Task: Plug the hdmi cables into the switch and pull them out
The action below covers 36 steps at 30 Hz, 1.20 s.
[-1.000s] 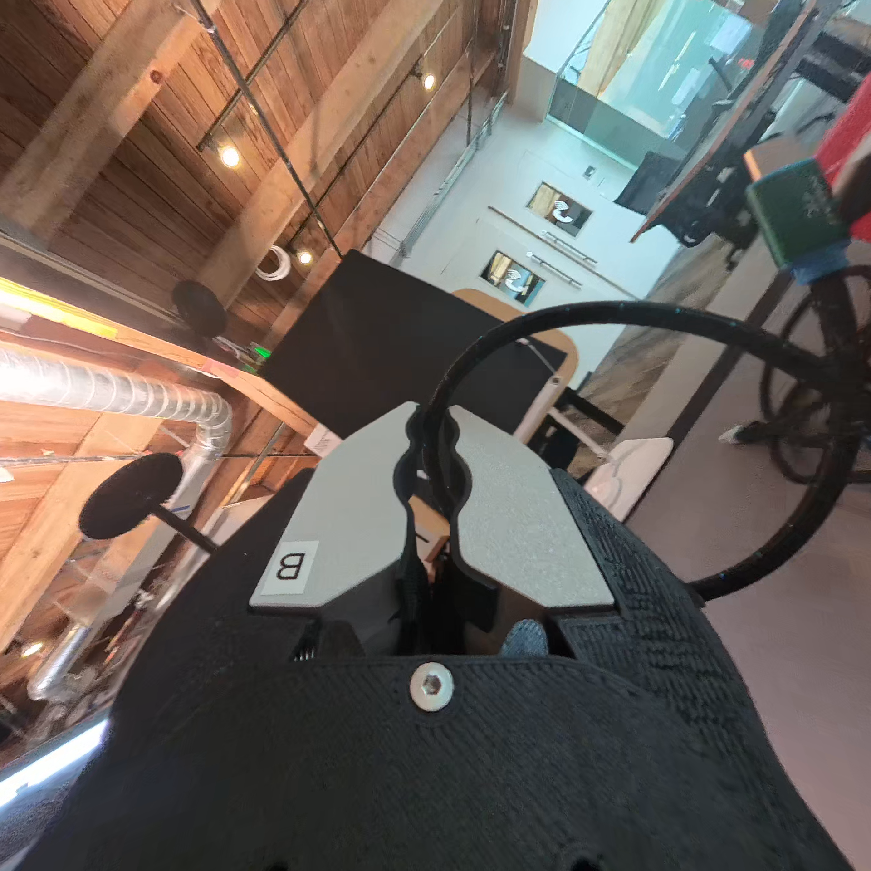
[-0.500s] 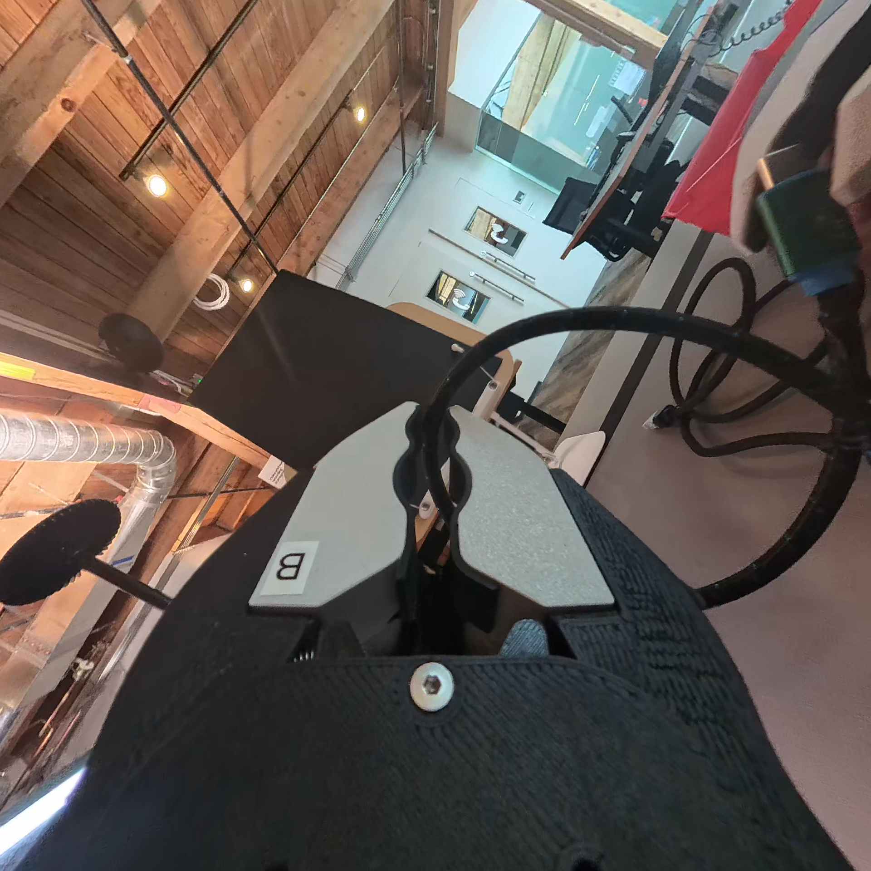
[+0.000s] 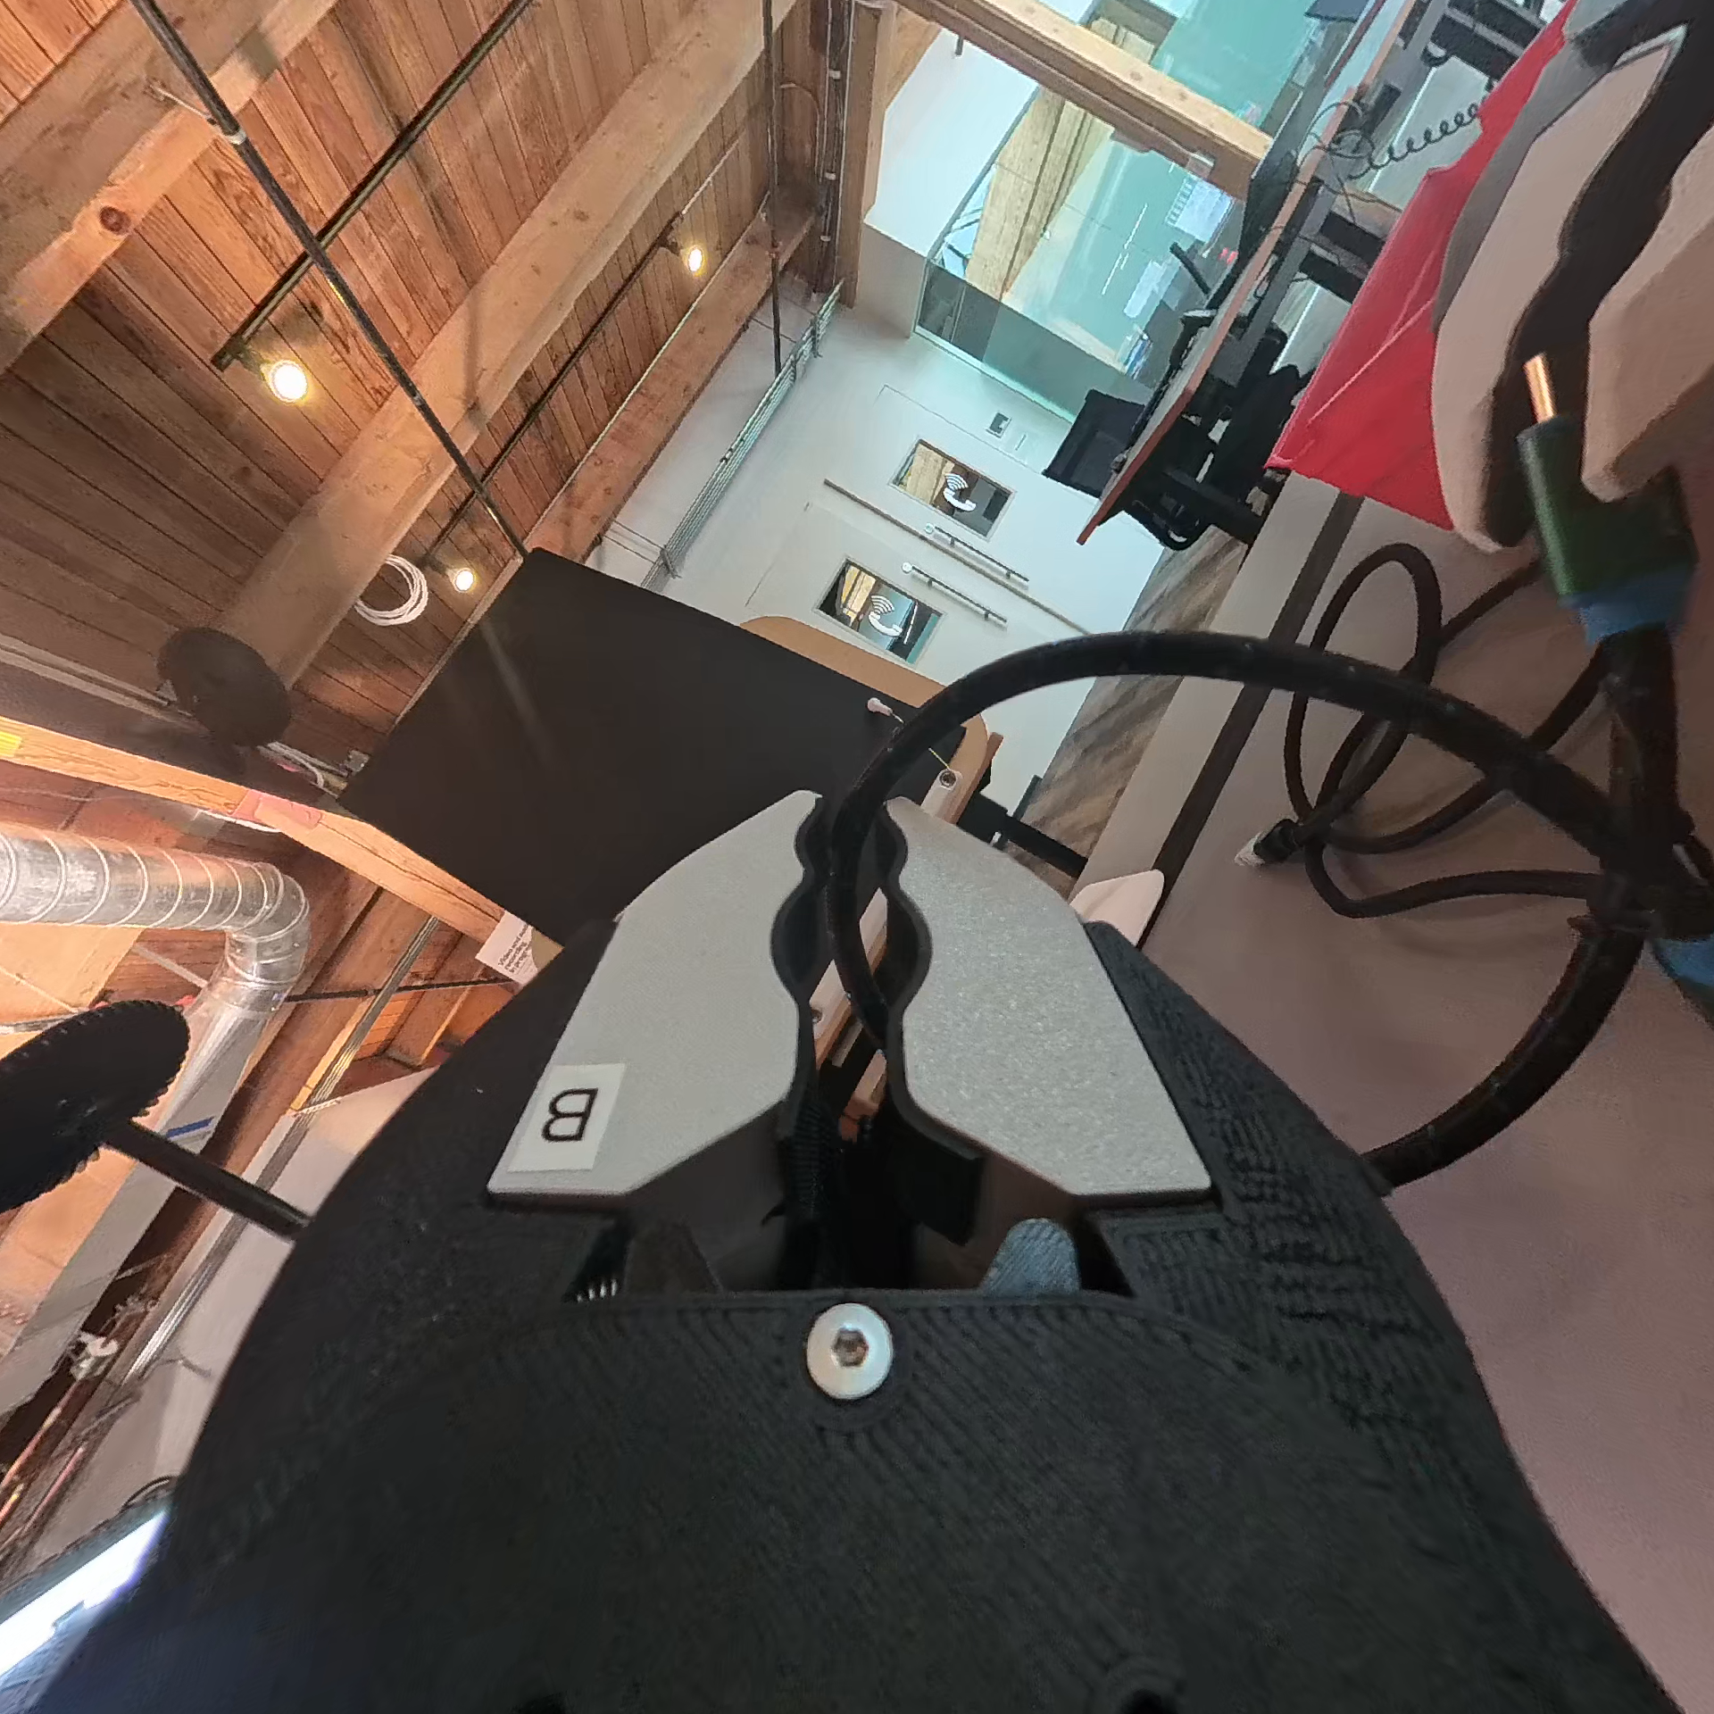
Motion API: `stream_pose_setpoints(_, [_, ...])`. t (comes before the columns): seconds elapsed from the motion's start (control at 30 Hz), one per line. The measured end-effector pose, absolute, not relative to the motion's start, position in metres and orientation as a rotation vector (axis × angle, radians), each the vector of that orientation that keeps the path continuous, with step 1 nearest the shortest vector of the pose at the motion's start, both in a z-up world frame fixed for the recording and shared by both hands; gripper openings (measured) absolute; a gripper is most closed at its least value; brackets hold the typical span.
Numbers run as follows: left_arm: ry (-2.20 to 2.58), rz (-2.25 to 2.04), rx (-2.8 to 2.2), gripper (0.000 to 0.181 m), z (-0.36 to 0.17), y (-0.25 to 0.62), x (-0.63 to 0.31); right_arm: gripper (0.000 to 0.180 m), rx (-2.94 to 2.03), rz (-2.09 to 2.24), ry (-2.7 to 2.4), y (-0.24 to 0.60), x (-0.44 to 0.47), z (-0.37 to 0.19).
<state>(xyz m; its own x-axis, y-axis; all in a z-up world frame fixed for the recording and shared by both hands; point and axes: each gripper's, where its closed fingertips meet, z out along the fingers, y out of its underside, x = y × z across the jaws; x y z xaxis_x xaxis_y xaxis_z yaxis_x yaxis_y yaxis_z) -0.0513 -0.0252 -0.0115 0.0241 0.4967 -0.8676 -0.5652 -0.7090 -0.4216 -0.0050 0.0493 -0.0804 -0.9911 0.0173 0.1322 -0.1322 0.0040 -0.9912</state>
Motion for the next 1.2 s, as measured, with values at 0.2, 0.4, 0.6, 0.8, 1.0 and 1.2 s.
stream_pose_setpoints(0.2, [0.045, 1.559, -1.458, 0.03, -0.003, -0.028, -0.043, 0.011, -0.178, 2.406, -2.06, 0.063, -0.023, -0.055])
stream_pose_setpoints(0.4, [-0.103, 1.317, -1.257, 0.037, 0.018, -0.059, -0.037, 0.011, -0.38, 2.584, -1.891, 0.086, -0.045, -0.035])
stream_pose_setpoints(0.6, [-0.026, 1.333, -1.326, 0.038, 0.005, -0.009, -0.026, 0.011, -0.524, 2.511, -1.745, 0.091, -0.059, -0.029])
stream_pose_setpoints(0.8, [0.113, 1.414, -1.594, 0.047, -0.046, 0.083, -0.013, 0.011, -0.654, 2.552, -1.514, 0.088, -0.053, -0.014])
stream_pose_setpoints(1.0, [-0.006, 1.534, -1.811, 0.02, -0.076, 0.074, -0.042, 0.011, -0.771, 2.756, -1.394, 0.081, -0.033, -0.002])
stream_pose_setpoints(1.2, [0.065, 1.832, -1.946, 0.003, -0.084, 0.025, -0.069, 0.011, -0.792, 2.719, -1.433, 0.091, -0.041, 0.004])
